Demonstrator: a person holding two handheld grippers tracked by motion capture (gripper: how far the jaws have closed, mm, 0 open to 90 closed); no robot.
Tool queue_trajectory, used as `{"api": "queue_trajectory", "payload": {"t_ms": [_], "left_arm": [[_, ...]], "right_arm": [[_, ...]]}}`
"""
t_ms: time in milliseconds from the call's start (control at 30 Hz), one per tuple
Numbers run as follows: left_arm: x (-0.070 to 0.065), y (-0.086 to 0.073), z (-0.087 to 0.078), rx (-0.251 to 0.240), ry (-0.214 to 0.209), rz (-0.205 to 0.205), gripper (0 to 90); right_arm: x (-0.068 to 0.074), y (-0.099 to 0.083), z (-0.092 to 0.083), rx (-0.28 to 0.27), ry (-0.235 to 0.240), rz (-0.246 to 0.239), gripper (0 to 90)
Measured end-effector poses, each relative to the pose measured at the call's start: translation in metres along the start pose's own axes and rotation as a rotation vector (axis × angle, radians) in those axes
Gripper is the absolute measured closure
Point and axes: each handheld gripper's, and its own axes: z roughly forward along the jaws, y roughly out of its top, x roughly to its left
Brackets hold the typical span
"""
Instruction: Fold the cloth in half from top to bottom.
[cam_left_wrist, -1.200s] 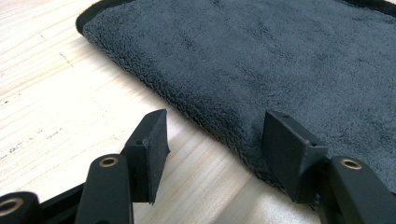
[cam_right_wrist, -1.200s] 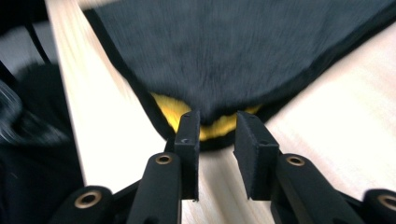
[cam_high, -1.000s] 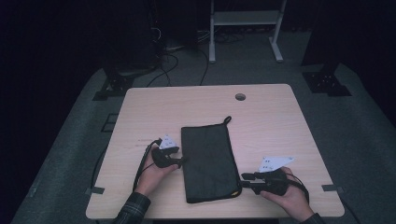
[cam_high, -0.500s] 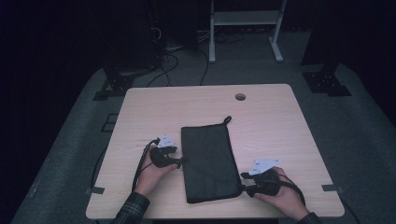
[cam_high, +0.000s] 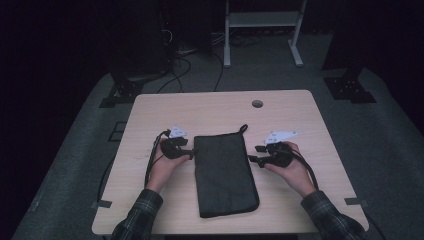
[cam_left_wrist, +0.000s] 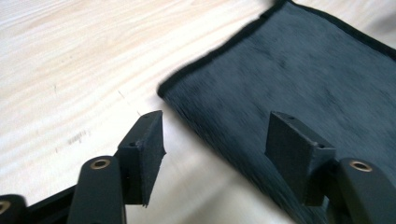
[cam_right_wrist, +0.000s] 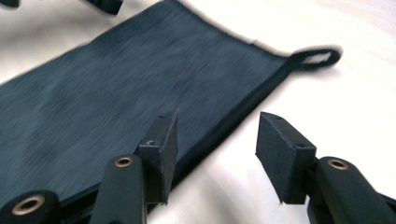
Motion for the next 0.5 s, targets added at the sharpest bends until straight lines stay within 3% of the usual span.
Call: {"api": "queue_trajectory", "payload": {"t_ms": [267, 500], "left_arm": [[0.018, 0.015, 0.022, 0.003, 0.009, -0.021, 37.8], [0.027, 0.016, 0.037, 0.016, -0.002, -0.04, 44.2]], "right_arm": [[-0.035, 0.034, 0.049, 0.0, -0.017, 0.034, 46.4], [-0.058, 0.045, 0.078, 0.028, -0.034, 0.072, 46.6]]}}
